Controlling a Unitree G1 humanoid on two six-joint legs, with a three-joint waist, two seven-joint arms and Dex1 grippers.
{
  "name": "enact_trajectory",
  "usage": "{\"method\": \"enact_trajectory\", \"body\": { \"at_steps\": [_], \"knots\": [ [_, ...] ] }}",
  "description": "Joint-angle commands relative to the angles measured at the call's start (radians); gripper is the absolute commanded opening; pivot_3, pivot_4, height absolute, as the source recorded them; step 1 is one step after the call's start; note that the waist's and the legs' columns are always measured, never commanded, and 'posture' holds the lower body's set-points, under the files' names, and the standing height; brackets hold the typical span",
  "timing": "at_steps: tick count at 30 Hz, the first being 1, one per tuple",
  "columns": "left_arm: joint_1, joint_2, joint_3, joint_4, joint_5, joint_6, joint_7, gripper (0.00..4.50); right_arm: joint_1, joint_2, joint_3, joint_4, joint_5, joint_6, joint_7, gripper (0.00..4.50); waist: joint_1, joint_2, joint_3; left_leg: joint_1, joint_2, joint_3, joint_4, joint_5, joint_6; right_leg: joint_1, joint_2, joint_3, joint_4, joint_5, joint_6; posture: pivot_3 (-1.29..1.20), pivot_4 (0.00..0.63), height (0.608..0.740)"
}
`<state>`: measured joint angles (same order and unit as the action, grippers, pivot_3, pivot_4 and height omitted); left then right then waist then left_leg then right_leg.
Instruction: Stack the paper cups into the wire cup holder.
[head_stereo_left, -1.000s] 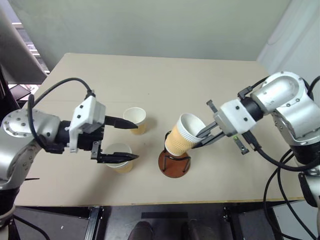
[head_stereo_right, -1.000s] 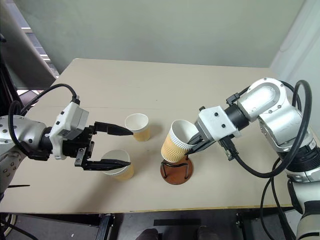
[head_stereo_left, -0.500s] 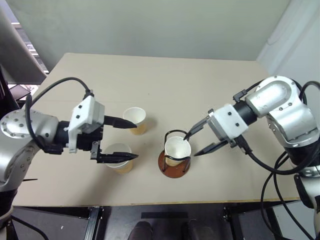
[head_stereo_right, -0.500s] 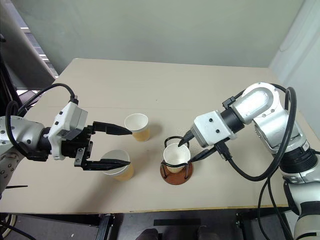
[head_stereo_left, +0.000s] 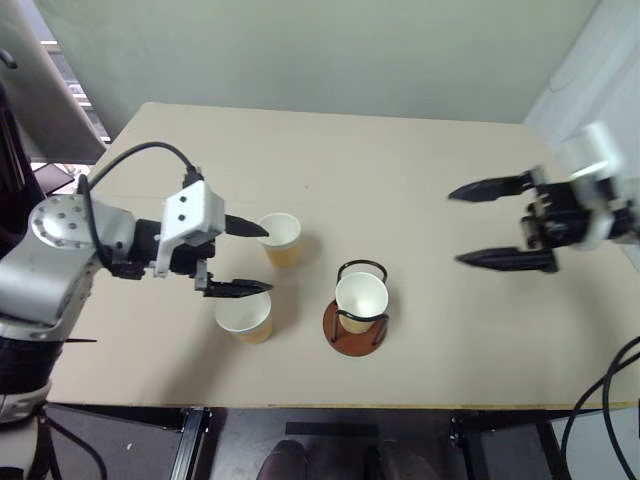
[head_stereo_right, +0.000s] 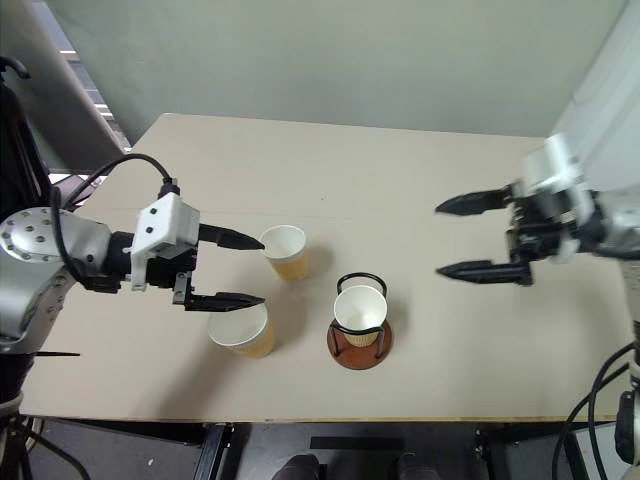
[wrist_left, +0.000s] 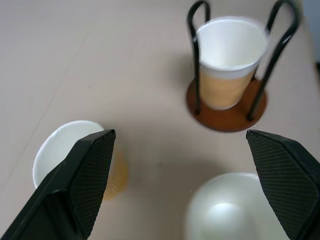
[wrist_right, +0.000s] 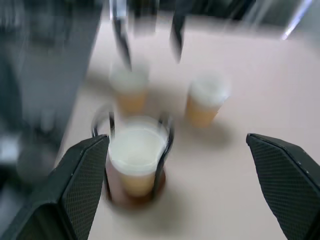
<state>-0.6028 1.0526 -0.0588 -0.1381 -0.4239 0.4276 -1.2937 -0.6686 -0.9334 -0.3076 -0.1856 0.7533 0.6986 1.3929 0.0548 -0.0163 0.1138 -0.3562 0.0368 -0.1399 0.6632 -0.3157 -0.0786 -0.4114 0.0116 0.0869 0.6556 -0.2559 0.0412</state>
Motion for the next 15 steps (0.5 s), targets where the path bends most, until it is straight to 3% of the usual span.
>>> {"method": "enact_trajectory", "body": {
  "at_steps": [1, 7, 15],
  "knots": [
    [-0.091, -0.041, -0.072, 0.103, 0.111, -0.096, -0.024, 4.5, -0.014, 0.011, -0.18, -0.116, 0.256, 0.122, -0.159, 4.45, -0.002, 0.0, 0.0, 0.0, 0.0, 0.0, 0.0, 0.0, 0.0, 0.0, 0.0, 0.0, 0.0, 0.0, 0.0, 0.0, 0.15, 0.74],
    [-0.202, -0.105, -0.185, 0.242, 0.248, -0.212, -0.094, 4.5, 0.027, 0.018, -0.23, -0.248, 0.437, 0.165, -0.341, 4.45, -0.014, 0.0, 0.0, 0.0, 0.0, 0.0, 0.001, 0.0, 0.0, 0.0, 0.001, 0.0, -0.002, 0.001, 0.002, 0.0, 0.15, 0.74],
    [-0.261, -0.119, -0.191, 0.36, 0.332, -0.298, -0.127, 4.5, 0.112, -0.018, -0.239, -0.307, 0.481, 0.141, -0.419, 4.45, -0.013, 0.0, 0.0, -0.004, 0.0, -0.01, 0.001, 0.0, 0.001, 0.001, 0.001, 0.0, -0.007, 0.003, 0.006, 0.0, 0.15, 0.74]
  ]
}}
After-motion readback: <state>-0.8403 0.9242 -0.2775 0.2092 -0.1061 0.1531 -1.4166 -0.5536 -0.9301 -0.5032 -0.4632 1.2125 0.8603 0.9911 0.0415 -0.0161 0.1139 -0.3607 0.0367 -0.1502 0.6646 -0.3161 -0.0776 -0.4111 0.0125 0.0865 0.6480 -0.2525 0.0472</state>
